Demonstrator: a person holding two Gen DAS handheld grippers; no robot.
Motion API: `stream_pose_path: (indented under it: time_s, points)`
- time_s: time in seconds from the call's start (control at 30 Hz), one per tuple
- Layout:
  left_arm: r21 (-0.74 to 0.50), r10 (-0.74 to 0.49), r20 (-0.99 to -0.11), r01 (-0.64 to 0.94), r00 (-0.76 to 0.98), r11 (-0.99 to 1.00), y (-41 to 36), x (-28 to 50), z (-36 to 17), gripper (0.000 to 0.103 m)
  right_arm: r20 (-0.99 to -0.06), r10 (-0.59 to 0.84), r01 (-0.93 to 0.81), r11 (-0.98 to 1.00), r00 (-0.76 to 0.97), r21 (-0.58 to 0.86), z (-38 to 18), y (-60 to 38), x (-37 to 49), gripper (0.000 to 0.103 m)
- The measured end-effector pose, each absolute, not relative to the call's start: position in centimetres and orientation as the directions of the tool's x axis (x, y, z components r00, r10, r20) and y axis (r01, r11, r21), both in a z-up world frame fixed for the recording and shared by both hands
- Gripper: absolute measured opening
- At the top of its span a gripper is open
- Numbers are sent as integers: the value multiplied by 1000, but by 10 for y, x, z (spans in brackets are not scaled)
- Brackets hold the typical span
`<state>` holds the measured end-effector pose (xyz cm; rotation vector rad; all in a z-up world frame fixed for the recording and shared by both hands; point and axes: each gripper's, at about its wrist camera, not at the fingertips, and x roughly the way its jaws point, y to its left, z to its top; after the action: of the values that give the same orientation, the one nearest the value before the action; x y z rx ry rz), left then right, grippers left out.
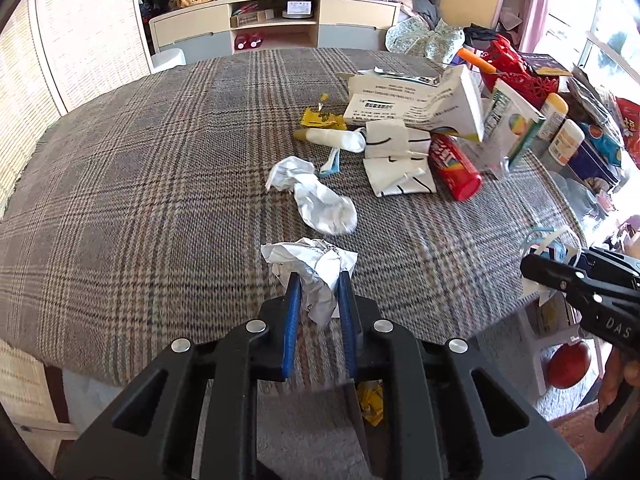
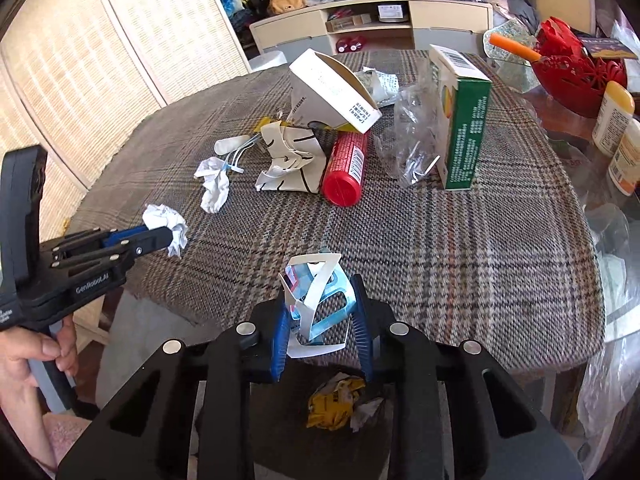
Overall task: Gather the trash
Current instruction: 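Lower both held items over the bin and open both tools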
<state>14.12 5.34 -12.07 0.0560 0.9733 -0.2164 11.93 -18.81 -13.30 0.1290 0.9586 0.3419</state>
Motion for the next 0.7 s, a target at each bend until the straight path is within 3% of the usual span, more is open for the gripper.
stream_pose_path:
  time_s: [0.47,0.7]
  points:
    - [-93,-205,-806,223,556,970,30,53,-115,14,-762,330,-218,943,557,250,-120,-202,62,28]
    - [-120,-227,-832,235,506,965,13,10,-142,14,-782,358,-178,933,509,312,-151,-217,30,28]
